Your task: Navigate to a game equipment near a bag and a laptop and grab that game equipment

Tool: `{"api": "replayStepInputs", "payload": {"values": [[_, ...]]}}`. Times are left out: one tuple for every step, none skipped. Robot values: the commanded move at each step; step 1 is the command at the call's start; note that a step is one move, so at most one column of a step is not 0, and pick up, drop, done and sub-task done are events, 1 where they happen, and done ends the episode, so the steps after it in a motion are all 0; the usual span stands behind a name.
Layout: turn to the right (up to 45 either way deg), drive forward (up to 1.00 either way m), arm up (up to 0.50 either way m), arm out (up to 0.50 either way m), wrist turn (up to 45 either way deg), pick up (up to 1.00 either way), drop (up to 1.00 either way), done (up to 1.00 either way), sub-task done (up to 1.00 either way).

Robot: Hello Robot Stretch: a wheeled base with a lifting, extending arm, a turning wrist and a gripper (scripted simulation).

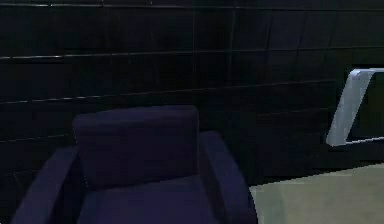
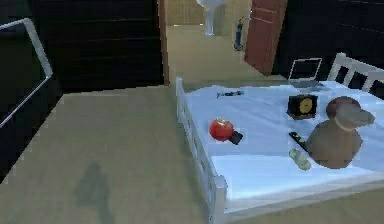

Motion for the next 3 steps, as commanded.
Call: {"api": "replayStepInputs", "payload": {"values": [[45.0,0.00,0.00,0.00,0.0,0.00,0.00,0.00,0.00],[15.0,0.00,0.00,0.00,0.0,0.00,0.00,0.00,0.00],[0.0,0.60,0.00,0.00,0.0,0.00,0.00,0.00,0.00]]}}
